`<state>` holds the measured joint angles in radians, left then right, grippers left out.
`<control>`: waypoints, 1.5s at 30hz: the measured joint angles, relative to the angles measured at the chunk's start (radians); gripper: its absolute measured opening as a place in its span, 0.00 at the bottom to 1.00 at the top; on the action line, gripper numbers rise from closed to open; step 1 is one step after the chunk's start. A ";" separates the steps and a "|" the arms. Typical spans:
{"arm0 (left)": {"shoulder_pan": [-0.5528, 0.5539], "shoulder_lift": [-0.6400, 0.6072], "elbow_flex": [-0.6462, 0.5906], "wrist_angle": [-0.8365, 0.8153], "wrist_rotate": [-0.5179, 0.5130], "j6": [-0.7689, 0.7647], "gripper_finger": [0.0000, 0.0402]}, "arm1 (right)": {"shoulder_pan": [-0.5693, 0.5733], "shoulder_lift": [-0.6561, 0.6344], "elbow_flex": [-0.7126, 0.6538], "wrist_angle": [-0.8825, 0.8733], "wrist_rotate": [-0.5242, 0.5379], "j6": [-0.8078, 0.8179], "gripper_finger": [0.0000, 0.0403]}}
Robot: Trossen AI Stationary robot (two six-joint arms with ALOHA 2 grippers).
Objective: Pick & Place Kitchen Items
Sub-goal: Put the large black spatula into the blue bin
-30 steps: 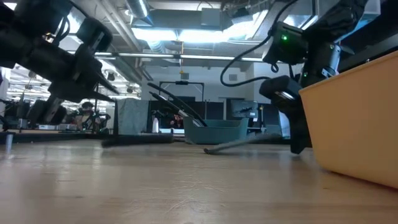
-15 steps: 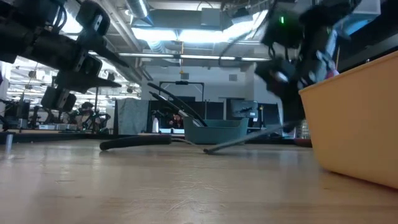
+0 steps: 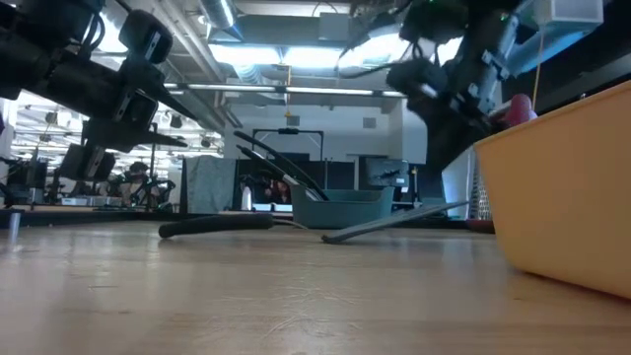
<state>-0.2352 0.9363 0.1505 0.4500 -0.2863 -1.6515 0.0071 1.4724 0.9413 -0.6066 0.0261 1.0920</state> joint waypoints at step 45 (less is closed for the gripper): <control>0.100 -0.055 0.000 -0.254 -0.003 0.003 0.34 | 0.056 0.307 0.002 0.141 -0.030 -0.001 0.00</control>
<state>-0.1348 0.8814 0.1501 0.1958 -0.2890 -1.6490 0.0635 1.7794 0.9428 -0.4658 -0.0036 1.0908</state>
